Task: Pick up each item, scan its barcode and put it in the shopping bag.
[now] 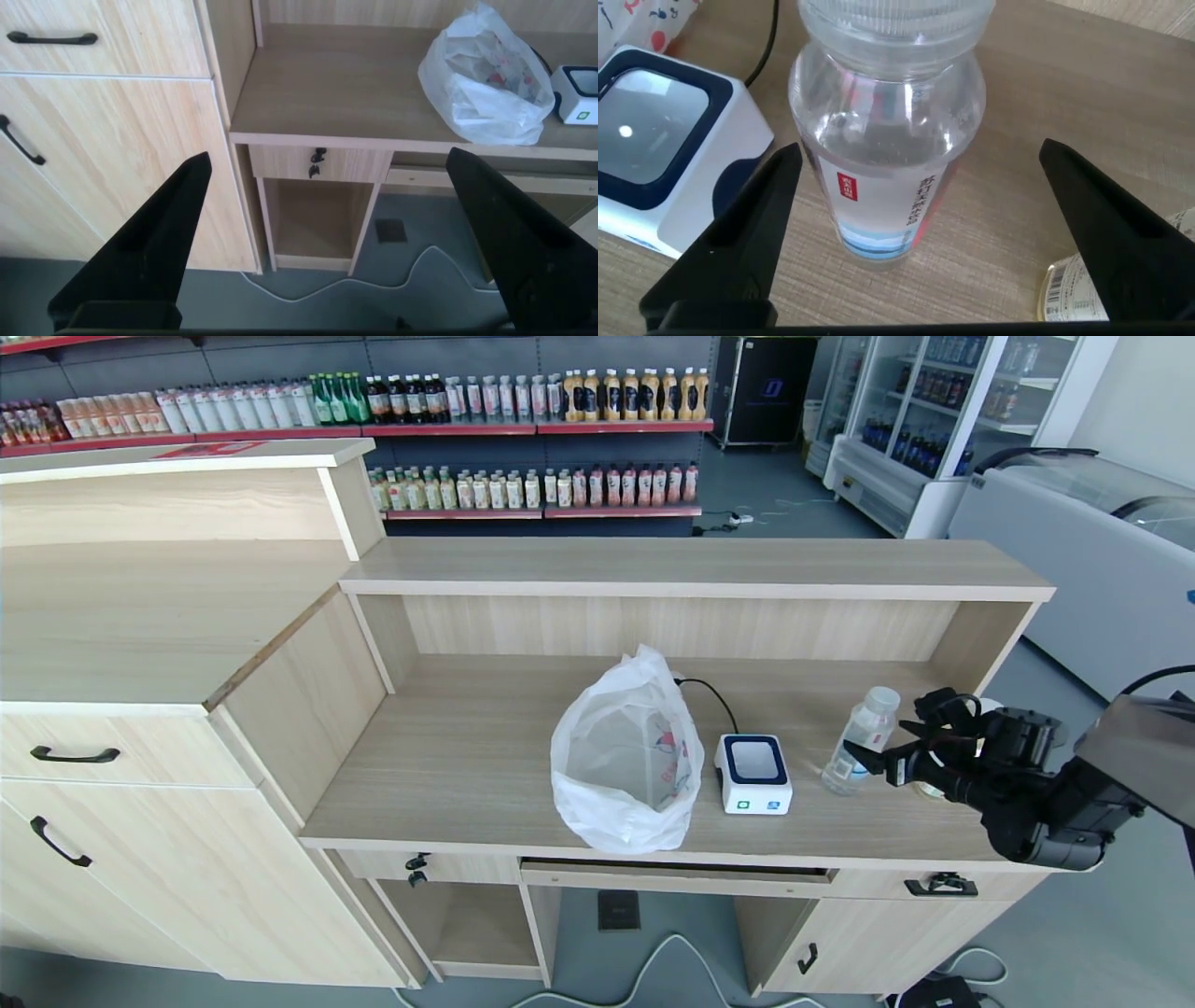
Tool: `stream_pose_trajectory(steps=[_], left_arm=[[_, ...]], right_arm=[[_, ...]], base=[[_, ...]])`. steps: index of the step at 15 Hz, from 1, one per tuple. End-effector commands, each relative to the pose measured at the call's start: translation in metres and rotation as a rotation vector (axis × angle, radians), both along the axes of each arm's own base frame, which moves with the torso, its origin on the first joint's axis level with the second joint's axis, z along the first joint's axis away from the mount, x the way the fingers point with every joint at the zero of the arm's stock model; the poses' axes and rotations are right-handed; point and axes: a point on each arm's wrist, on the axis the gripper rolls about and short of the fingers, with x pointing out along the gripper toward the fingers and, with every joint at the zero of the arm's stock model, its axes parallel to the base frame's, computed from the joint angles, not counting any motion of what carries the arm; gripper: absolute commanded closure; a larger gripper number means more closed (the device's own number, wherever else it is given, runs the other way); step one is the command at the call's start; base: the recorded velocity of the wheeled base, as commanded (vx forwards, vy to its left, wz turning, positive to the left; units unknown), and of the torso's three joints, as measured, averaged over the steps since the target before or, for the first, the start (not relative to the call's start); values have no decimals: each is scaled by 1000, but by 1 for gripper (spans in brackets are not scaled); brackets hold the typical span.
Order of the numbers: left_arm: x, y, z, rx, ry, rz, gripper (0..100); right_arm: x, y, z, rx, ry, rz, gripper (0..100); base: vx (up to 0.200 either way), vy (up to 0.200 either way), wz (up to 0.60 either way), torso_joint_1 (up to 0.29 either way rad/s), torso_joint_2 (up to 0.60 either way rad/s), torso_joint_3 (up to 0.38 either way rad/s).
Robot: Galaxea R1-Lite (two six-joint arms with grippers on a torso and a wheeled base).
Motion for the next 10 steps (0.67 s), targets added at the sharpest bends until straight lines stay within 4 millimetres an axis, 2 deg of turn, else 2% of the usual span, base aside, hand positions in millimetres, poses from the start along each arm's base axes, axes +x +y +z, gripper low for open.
stream_pose_trajectory(steps=[1,7,10], left_arm=[[0,0,0,0,0,0,0],[0,0,0,0,0,0,0],[0,0,0,0,0,0,0]], right_arm=[[2,4,-4,7,7,8,0],[6,13,-11,10,11,29,0],[14,18,-7,13,-12,36,0]], base=[[0,0,0,0,0,0],[0,0,0,0,0,0],[0,0,0,0,0,0]])
